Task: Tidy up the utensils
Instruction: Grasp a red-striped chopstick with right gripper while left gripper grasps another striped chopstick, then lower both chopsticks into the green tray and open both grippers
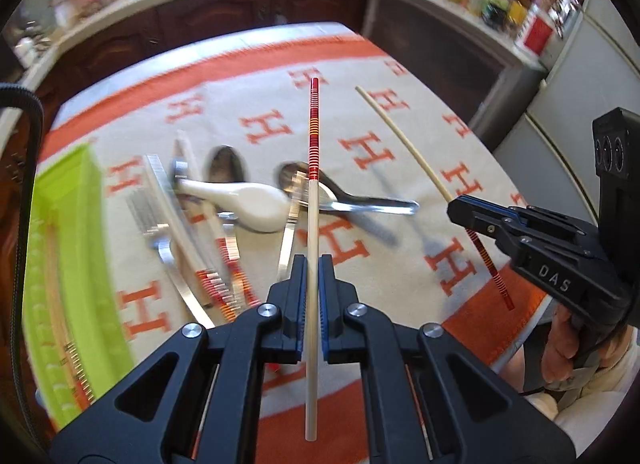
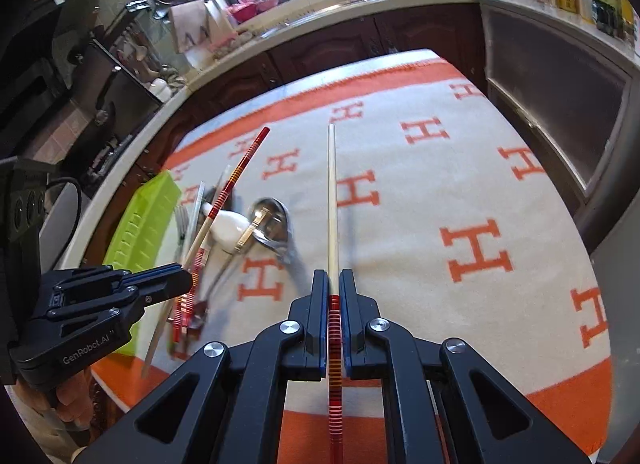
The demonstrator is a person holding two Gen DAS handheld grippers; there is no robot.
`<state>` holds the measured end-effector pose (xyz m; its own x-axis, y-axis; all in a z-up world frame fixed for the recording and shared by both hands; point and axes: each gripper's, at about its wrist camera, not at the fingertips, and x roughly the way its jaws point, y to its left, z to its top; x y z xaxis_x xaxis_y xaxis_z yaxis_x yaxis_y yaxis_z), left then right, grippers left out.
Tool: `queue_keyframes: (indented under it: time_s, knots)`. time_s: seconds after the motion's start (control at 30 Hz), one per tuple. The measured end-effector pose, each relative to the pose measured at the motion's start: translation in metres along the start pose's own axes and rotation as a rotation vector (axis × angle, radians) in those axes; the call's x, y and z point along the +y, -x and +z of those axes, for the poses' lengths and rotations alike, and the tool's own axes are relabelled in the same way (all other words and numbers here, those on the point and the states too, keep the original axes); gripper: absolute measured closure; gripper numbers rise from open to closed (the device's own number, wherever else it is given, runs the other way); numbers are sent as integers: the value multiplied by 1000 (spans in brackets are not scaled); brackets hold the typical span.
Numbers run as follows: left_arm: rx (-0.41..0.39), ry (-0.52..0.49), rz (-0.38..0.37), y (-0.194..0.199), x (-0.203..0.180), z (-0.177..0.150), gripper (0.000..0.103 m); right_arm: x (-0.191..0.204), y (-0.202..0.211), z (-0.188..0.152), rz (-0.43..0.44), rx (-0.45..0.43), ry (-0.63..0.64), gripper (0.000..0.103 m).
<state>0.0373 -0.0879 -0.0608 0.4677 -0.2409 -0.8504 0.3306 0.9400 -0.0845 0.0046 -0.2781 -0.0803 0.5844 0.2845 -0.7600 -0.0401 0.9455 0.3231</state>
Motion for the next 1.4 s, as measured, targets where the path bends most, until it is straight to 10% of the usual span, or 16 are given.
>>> queue_keyframes:
  time_s: [0.57,1.27,1.4]
  knots:
    - [-92,284,377,81,153,-54,100,218,-38,44,430,140,231,98]
    - [-79,321,282,44,195,-55,99,302,-138,37,288,283,129,96]
    - [-80,331,280,49,192,-59,98,301,-135,35,273,286,146,70]
